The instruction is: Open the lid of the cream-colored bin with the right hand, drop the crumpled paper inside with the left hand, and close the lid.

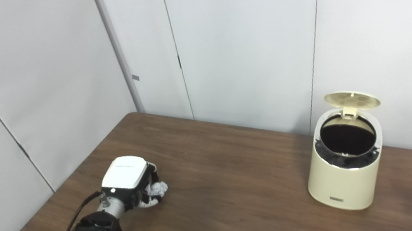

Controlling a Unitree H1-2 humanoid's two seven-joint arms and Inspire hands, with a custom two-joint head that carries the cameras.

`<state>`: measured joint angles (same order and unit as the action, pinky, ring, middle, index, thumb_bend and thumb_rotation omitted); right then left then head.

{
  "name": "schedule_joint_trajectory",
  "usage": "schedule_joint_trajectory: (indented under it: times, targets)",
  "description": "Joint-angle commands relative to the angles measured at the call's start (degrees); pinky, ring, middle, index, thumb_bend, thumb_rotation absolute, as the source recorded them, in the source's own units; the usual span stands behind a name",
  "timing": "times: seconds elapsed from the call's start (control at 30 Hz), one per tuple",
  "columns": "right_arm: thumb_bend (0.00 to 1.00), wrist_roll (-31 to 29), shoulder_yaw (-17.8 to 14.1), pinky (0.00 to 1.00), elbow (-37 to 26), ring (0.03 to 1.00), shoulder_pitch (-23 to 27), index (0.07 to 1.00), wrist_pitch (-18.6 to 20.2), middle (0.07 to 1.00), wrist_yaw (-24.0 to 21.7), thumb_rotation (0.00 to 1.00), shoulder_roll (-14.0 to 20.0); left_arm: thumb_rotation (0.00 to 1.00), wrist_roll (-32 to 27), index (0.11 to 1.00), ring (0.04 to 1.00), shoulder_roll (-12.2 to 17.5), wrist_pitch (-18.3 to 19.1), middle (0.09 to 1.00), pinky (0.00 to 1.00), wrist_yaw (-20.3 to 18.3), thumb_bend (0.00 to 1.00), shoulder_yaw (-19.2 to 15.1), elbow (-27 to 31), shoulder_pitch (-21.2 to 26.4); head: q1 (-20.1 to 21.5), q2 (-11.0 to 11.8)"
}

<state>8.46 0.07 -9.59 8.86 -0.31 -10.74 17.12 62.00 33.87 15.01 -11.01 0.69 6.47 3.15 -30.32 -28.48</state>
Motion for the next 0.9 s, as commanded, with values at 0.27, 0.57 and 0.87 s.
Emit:
schedule_joint_trajectory:
  times: [0.27,0.57,0.87]
  targets:
    - [0.79,-0.5,-0.5,0.63,-1.7,0.834,1.4,0.891,-1.2,0.929,0.6,0.52,0.4,0.0,-1.8,0.514,0.566,0.7,-0.9,0.436,0.66,2.5,0.52,1.9,-2.5,-0.6,0.1,-0.1]
    - [0.77,-0.2,-0.5,0.63,-1.3,0.841,1.6,0.896,-1.5,0.938,0.6,0.55,0.7,0.0,-0.1,0.506,0.53,1.3,-0.8,0.449,0.63,6.7,0.53,0.7,2.0,-0.7,0.0,-0.2]
    - [0.74,0.1,-0.1,0.7,-0.7,0.859,2.0,0.892,-1.4,0.935,0.8,0.51,0.3,0.0,-0.4,0.514,0.536,-0.2,-0.2,0.444,0.67,6.4,0.52,-1.5,10.6,0.1,0.8,-0.1]
